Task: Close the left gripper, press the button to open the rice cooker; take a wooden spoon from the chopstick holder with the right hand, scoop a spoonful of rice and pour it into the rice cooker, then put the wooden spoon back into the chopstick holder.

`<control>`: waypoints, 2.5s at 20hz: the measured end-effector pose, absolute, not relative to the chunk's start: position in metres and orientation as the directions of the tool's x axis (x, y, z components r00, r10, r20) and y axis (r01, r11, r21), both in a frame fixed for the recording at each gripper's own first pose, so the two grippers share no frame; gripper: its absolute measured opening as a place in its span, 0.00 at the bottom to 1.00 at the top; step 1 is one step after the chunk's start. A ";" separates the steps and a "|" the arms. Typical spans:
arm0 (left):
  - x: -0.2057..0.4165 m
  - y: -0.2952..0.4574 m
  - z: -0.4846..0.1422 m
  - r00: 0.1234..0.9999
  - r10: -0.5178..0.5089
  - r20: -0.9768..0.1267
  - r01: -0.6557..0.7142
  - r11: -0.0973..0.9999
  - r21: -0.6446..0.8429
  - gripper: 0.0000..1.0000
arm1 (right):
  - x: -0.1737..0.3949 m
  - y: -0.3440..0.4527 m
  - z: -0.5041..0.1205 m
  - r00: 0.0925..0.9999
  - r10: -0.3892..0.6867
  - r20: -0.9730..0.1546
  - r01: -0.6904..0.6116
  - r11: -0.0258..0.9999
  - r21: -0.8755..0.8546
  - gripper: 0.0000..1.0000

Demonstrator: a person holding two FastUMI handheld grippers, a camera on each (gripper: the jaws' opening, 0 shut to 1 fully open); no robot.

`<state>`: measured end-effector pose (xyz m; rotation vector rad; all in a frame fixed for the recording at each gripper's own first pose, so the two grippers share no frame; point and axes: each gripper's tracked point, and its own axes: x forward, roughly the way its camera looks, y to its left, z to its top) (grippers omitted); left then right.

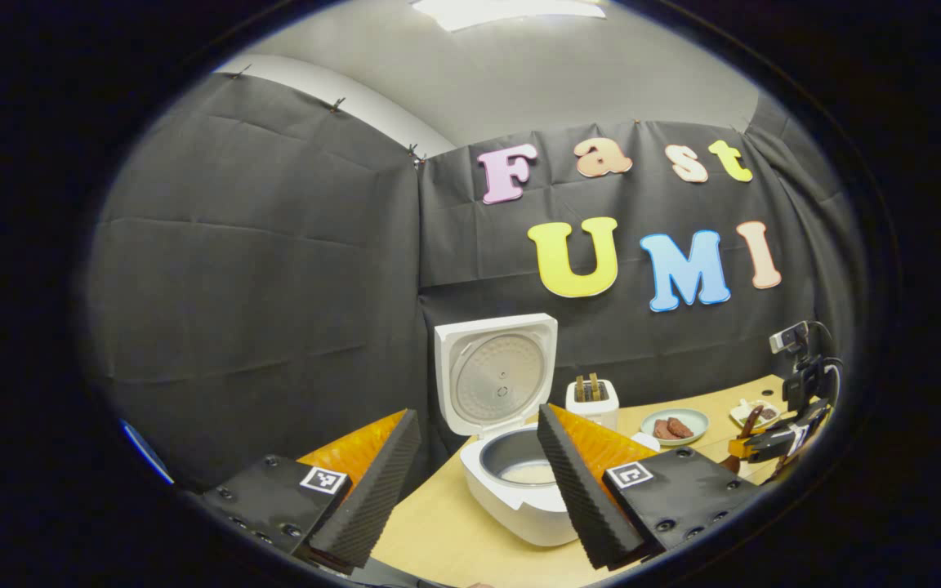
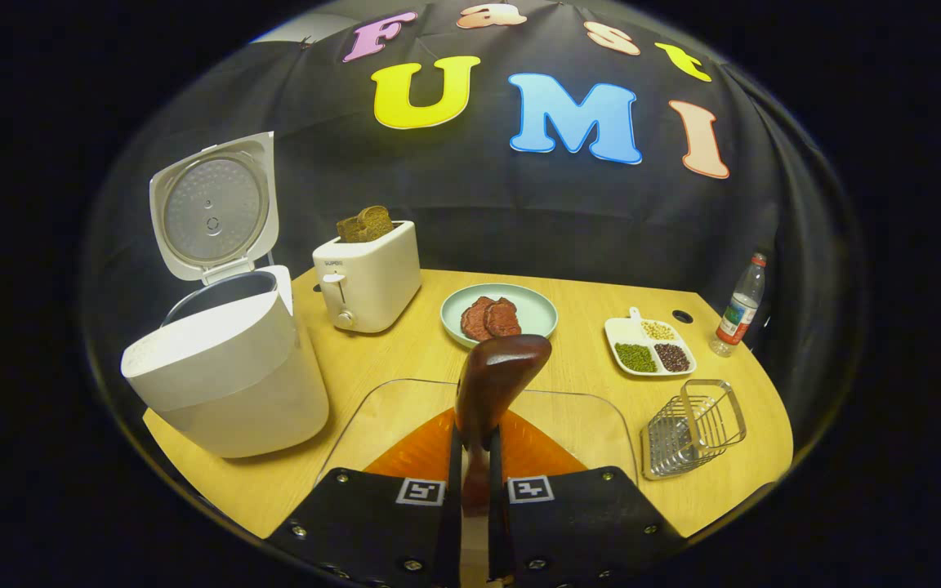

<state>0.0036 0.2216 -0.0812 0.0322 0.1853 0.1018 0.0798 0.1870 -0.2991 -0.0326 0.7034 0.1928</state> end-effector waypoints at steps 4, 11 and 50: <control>0.000 0.227 -0.081 0.978 0.108 -0.177 -0.102 0.994 0.044 1.00 | 0.077 0.187 -0.299 0.727 0.208 -0.655 -0.122 0.977 0.175 0.14; 0.003 0.217 -0.085 0.978 0.088 -0.187 -0.083 0.996 0.038 1.00 | 0.068 0.180 -0.306 0.690 0.308 -0.656 0.054 0.881 0.470 0.14; -0.026 0.291 -0.097 0.949 0.247 -0.196 -0.246 0.969 0.028 0.99 | 0.148 0.323 -0.140 0.670 0.685 -0.287 -0.024 0.406 0.914 0.13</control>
